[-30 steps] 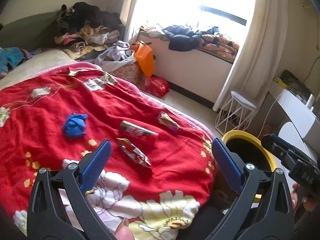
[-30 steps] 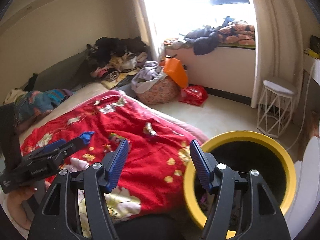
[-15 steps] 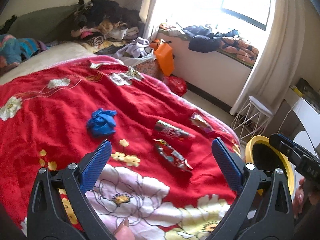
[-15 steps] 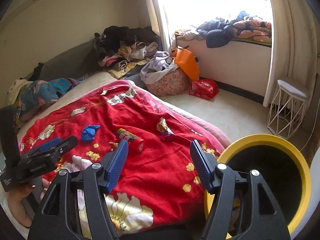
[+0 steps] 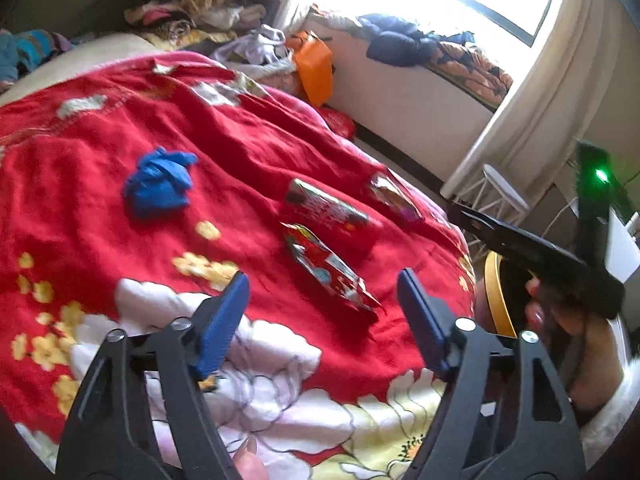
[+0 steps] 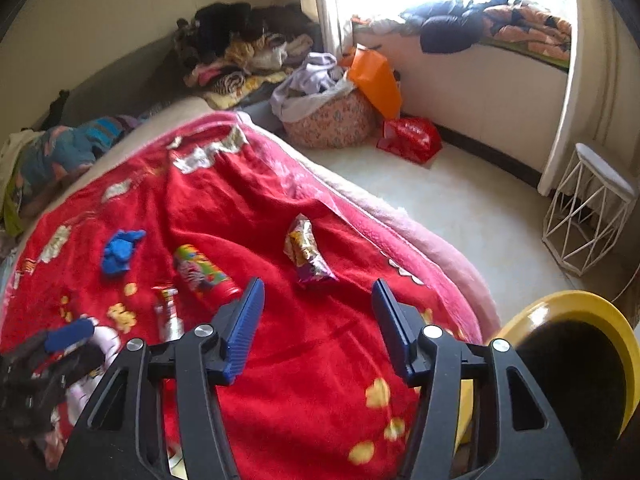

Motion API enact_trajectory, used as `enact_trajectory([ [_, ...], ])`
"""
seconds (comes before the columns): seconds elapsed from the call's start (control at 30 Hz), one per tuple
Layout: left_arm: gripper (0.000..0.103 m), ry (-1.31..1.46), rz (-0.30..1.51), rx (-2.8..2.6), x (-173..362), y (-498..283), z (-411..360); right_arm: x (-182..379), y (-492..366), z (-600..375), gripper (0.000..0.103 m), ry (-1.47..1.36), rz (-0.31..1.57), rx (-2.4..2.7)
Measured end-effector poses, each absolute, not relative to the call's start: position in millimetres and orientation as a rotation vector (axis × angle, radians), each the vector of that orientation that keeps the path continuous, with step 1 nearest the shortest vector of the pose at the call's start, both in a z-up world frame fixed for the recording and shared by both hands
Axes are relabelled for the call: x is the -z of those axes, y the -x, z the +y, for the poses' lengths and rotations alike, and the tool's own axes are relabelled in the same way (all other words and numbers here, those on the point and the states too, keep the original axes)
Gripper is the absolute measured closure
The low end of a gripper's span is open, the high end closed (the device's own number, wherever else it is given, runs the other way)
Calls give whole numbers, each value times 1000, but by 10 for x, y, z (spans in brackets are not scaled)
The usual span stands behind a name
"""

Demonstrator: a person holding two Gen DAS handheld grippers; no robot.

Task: Collect trash
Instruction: 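Move both open tools back over the bed toward the remaining wrappers, then grasp the red snack wrapper with left tool while right tool grasps yellow chip packet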

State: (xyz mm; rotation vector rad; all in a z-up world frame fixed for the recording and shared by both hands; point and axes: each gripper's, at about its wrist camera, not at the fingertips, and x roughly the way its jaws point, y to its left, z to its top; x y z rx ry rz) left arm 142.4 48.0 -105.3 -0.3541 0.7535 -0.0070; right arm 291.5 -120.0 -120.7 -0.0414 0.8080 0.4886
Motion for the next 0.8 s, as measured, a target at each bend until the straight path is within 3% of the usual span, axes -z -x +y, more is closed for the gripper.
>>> enact_trajectory([
  [0.3,49,389,825,29,1293,-1624,368,1558,-3262,-934,60,73,898,-501],
  [0.4,51,405,850,27,1376,-1670,376,1632,-3313,-905,73,71,921,-498],
  [0.6,70,428,870,26,1453,-1697,406,1612,-3193,-988,74,38,904,-506],
  [0.7,87,453,878,26,1468,-1701,447,1566,-3097,-1050,75,26,894,-495],
  [0.8,94,471,880,32,1469,-1689,488,1524,-2975,-1132,76,8,883,-481],
])
